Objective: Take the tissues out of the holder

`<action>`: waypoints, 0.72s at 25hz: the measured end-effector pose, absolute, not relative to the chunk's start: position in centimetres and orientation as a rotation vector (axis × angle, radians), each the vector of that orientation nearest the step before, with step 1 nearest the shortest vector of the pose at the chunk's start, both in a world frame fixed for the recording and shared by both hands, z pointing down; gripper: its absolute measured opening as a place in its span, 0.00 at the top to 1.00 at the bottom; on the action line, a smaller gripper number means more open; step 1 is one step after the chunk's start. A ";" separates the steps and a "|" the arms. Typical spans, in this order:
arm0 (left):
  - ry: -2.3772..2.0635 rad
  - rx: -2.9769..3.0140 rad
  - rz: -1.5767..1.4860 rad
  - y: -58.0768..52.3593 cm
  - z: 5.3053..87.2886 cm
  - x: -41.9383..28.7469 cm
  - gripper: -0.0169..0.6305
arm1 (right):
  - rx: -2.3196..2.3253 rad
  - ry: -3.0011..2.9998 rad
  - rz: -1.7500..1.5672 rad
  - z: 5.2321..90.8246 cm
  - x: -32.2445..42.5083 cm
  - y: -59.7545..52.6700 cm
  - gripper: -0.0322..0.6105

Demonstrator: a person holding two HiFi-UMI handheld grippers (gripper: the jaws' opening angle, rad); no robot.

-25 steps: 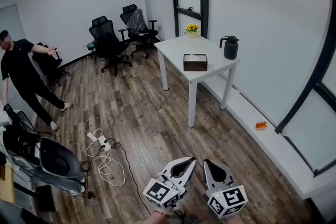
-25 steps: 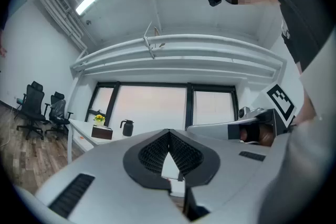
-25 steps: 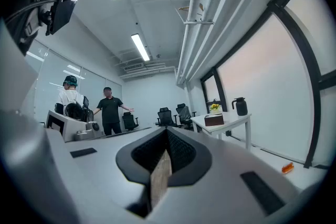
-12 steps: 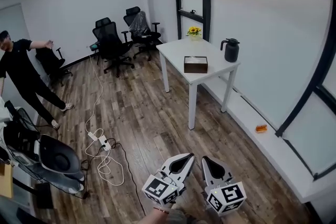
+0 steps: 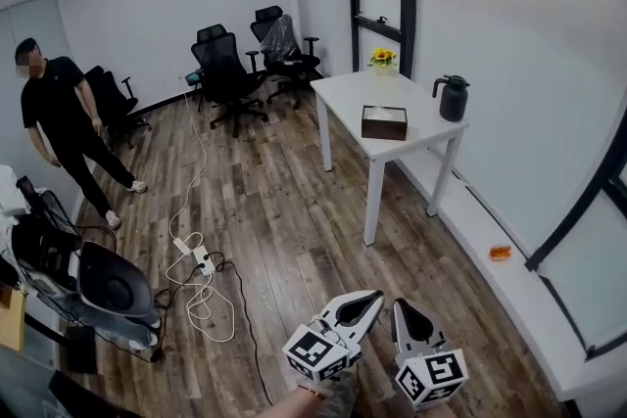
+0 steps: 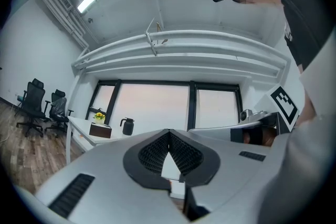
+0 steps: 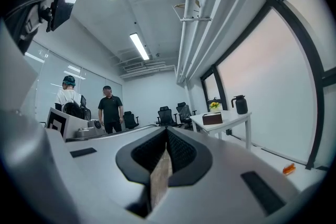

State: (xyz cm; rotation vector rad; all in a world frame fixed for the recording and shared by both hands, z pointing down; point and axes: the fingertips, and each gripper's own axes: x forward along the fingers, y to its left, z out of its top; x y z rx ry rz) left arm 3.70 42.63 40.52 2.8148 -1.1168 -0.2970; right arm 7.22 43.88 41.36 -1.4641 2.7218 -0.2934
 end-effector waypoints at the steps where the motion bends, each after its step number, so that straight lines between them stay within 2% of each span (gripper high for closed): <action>1: -1.110 2.814 -0.297 41.9 40.7 3.8 0.96 | -1.474 2.716 -0.302 41.5 7.4 43.2 0.94; 18: -1.098 2.830 -0.330 24.7 40.0 1.6 0.96 | -1.481 2.743 -0.280 41.5 4.7 25.6 0.94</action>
